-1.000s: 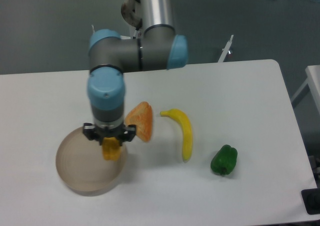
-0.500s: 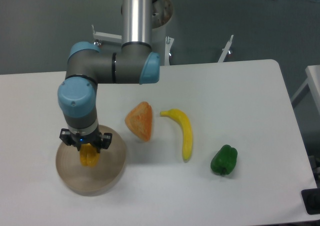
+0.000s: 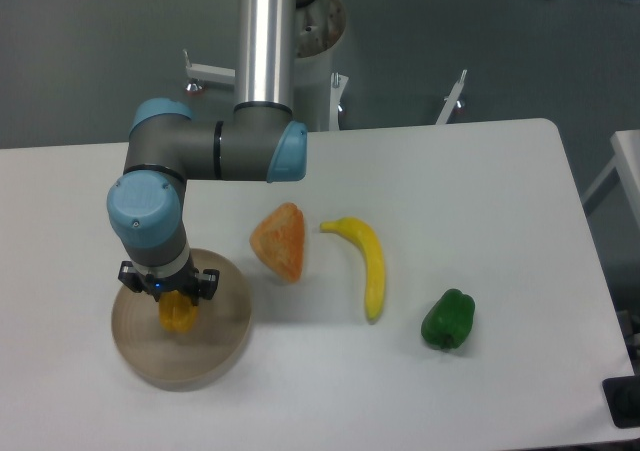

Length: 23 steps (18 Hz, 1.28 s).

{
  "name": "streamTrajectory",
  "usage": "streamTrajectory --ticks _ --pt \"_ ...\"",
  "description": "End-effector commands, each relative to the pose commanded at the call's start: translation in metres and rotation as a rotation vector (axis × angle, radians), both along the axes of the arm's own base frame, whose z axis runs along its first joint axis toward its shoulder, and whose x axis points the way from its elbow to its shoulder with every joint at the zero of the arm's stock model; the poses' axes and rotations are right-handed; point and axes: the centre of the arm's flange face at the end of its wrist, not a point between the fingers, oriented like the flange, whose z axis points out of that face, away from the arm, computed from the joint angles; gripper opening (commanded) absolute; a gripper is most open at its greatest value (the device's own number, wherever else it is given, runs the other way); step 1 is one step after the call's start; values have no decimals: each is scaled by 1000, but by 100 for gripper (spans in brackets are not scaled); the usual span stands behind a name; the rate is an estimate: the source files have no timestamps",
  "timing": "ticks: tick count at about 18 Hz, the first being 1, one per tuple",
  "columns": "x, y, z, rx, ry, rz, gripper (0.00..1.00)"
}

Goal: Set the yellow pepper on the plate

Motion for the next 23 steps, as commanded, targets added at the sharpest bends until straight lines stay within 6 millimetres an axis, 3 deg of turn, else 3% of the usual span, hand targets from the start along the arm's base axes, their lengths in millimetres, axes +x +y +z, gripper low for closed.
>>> streamTrajectory --ticks 10,12,14,16,21,23 --pt "0 1 -4 -6 0 -2 55" --pt "0 1 -3 -2 1 -6 67" --pt "-1 1 -1 3 4 -9 85" --pt "-2 1 3 9 5 -11 96" --pt "-9 -1 25 40 12 -3 100" --pt "-37 -6 46 73 22 32 100"
